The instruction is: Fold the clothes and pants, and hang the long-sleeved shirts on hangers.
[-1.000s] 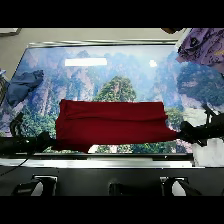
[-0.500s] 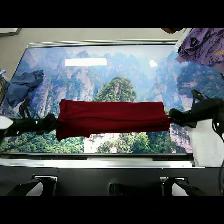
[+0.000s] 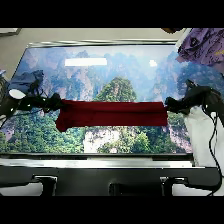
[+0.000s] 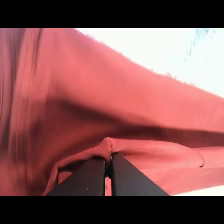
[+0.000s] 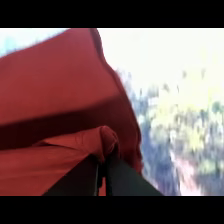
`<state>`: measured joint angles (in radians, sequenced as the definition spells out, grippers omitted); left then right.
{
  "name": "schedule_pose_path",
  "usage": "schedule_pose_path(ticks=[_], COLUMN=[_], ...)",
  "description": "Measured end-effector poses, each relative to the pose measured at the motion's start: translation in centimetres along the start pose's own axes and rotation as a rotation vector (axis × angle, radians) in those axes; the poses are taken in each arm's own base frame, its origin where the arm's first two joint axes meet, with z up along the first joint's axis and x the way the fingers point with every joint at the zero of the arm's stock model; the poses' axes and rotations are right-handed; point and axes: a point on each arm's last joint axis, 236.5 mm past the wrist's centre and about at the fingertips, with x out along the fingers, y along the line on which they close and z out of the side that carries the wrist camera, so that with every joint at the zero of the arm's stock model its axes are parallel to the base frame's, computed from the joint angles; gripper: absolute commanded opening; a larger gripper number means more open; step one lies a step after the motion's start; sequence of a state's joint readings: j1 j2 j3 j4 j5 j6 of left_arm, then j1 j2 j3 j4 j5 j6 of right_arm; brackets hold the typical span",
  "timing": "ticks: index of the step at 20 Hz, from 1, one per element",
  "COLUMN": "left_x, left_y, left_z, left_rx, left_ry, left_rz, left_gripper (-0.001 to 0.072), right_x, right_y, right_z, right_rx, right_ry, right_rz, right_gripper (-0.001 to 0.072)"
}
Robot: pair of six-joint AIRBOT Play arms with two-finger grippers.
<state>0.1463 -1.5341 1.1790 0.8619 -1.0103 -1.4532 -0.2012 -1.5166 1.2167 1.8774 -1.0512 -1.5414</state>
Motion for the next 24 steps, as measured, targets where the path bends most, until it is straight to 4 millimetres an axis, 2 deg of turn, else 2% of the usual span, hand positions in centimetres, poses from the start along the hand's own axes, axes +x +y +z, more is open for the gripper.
schedule_pose_path(ticks=[4,5,6,7,8,9,10,11,13,14,15,17,20,24], left_x=[2.6,3.1,3.6,4.0,4.2,4.2,4.1,3.7,1.7,0.3,-1.0,-4.2,-8.0,-10.5], left_y=[0.6,0.8,0.9,1.0,1.0,0.9,0.7,0.4,-0.1,-0.4,-0.6,-1.1,-1.7,-2.3], left_z=[2.1,2.2,2.4,2.4,2.6,2.7,2.8,3.2,4.8,5.6,6.1,7.1,7.9,8.0], left_rx=[0.017,0.018,0.019,0.023,0.024,0.026,0.027,0.029,0.042,0.058,0.075,0.118,0.164,0.196], left_ry=[0.053,0.068,0.080,0.088,0.089,0.092,0.092,0.084,0.037,0.010,-0.012,-0.068,-0.141,-0.188], left_rz=[-0.006,-0.007,-0.007,-0.007,-0.008,-0.011,-0.014,-0.017,-0.006,0.008,0.025,0.077,0.144,0.184], left_gripper=[0.0022,0.0029,0.0134,0.0322,0.0435,0.0497,0.0546,0.0546,0.0546,0.0546,0.0547,0.0547,0.0546,0.0546], right_x=[2.1,2.5,2.9,3.3,3.4,3.4,3.1,2.4,0.5,-0.5,-1.2,-1.9,-1.2,1.1], right_y=[-0.2,-0.2,-0.1,0.0,0.2,0.5,0.7,0.8,0.1,-0.8,-1.8,-4.0,-4.9,-4.2], right_z=[0.6,0.8,0.9,1.0,1.0,1.2,1.4,1.8,3.1,3.6,3.8,3.4,1.8,0.6], right_rx=[0.008,0.012,0.017,0.021,0.031,0.038,0.045,0.059,0.090,0.114,0.139,0.169,0.173,0.168], right_ry=[0.014,0.015,0.013,0.012,0.015,0.016,0.020,0.023,0.018,0.021,0.029,0.062,0.140,0.201], right_rz=[0.006,0.011,0.019,0.027,0.037,0.050,0.060,0.070,0.081,0.085,0.088,0.112,0.194,0.301], right_gripper=[0.0034,0.0081,0.0148,0.0152,0.0181,0.0349,0.0413,0.0437,0.0499,0.0500,0.0540,0.0551,0.0551,0.0551])
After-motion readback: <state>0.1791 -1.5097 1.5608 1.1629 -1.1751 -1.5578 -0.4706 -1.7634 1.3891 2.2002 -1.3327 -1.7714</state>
